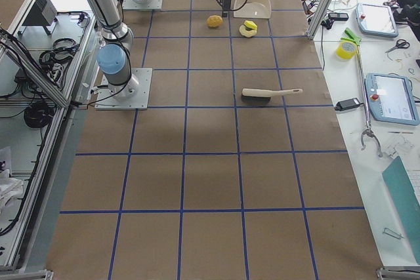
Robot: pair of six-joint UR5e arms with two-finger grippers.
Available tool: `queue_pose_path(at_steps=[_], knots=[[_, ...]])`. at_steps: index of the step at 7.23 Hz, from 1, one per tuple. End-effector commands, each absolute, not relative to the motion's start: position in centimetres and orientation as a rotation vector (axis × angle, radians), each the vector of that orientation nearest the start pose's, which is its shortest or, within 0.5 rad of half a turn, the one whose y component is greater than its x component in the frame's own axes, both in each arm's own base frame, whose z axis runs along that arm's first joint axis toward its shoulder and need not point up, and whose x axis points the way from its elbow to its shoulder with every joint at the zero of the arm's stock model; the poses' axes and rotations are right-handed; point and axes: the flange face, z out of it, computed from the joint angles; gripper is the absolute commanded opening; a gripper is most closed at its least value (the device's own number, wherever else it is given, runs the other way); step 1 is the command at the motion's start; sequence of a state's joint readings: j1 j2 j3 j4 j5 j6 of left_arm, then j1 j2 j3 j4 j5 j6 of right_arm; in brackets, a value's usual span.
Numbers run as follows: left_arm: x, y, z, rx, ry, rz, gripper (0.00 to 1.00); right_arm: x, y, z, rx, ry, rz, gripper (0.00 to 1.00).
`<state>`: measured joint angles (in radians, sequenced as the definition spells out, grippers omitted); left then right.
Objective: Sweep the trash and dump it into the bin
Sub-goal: 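Move the left gripper to the dustpan handle while the right gripper reaches the brush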
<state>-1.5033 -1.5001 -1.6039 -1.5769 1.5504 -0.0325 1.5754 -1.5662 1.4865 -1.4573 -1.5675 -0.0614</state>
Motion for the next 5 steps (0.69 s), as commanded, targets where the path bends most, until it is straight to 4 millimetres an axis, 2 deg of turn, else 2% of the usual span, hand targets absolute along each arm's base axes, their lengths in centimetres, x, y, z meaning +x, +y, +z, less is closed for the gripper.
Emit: queue_pose_path(at_steps=[1,2,4,5], knots=[[-10.3,-47.3,50.4,-0.157,3.155,-0.049,1.00,13.5,-48.9,51.1,-0.113,3.134,0.067,1.00],[-10.3,-47.3,50.5,-0.155,3.155,-0.049,1.00,12.3,-49.9,50.7,-0.168,3.131,0.055,1.00],[-10.3,-47.3,50.4,-0.152,3.160,-0.035,1.00,3.4,-56.6,47.7,0.045,3.132,0.010,1.00],[-10.1,-48.0,49.9,-0.155,3.162,-0.035,1.00,2.3,-59.2,46.3,0.057,3.130,-0.025,1.00]])
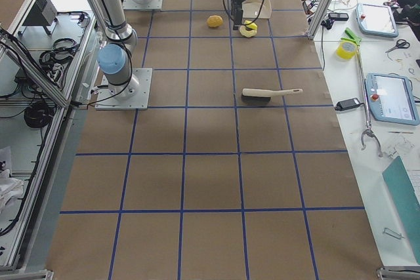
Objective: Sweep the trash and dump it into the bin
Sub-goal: 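Move the left gripper to the dustpan handle while the right gripper reaches the brush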
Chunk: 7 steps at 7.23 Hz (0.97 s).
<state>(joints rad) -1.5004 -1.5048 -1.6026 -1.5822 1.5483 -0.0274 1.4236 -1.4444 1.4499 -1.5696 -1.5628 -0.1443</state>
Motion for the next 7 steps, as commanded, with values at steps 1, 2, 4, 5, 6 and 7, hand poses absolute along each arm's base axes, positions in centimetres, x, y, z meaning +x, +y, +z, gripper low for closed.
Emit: queue_pose_path(at_steps=[1,2,4,5,6,7], knots=[[-9.4,-49.5,48.6,-0.205,3.157,-0.035,1.00,1.4,-61.8,44.7,0.081,3.139,-0.145,1.00],[-9.2,-51.6,48.3,-0.338,3.150,-0.178,1.00,-0.1,-64.1,41.6,0.107,3.137,-0.139,1.00],[-6.3,-53.0,44.8,-0.873,3.063,-0.116,1.00,-1.9,-70.9,36.4,0.107,3.149,-0.272,1.00],[-5.0,-53.7,43.4,-1.049,2.999,-0.133,1.00,-2.9,-72.6,34.7,0.109,3.162,-0.265,1.00],[-4.0,-55.3,42.3,-1.393,2.875,-0.239,1.00,-5.2,-74.0,33.6,0.158,3.165,-0.369,1.00],[-3.9,-56.0,39.8,-1.601,2.771,-0.178,1.00,-6.6,-75.1,31.3,0.178,3.166,-0.411,1.00]])
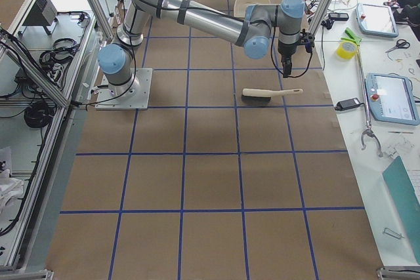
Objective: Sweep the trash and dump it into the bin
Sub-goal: 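Move the left gripper to the dustpan handle while the right gripper reaches the brush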
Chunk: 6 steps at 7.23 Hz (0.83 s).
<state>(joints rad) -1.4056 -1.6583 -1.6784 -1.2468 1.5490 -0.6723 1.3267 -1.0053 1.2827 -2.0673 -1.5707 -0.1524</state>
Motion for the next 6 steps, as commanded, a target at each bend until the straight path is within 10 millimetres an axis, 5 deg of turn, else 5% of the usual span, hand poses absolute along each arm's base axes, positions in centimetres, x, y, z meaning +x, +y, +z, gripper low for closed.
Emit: queue_pose_path(at_steps=[1,3,6], knots=[[-3.8,-56.8,37.8,-1.686,2.718,-0.129,1.00,-7.9,-75.6,30.4,0.199,3.166,-0.440,0.96],[-3.5,-58.5,34.9,-1.744,2.680,-0.123,1.00,-9.1,-76.8,26.4,0.227,3.151,-0.455,0.95],[-2.7,-63.2,31.5,-1.819,2.667,-0.237,0.98,-8.5,-76.9,24.0,0.201,3.108,-0.400,0.95]])
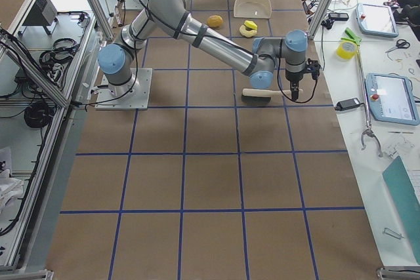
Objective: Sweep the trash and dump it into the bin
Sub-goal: 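Move the left gripper to the dustpan handle while the right gripper reaches the brush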
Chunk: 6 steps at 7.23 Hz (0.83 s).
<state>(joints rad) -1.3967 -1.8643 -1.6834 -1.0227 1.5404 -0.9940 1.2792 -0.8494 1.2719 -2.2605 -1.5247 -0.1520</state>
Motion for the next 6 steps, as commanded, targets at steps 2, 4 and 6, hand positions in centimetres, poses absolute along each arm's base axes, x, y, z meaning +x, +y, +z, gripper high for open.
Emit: queue_pose_path(at_steps=[2,4,6], knots=[[-2.0,-66.7,29.4,-1.817,2.663,-0.225,0.94,-8.3,-76.6,23.0,0.195,3.109,-0.369,0.82],[-1.6,-68.9,26.4,-1.820,2.648,-0.180,0.95,-8.4,-76.6,22.5,0.179,3.112,-0.366,0.57],[-1.0,-70.6,24.8,-1.802,2.622,-0.187,0.95,-8.4,-76.7,22.8,0.161,3.114,-0.388,0.52]])
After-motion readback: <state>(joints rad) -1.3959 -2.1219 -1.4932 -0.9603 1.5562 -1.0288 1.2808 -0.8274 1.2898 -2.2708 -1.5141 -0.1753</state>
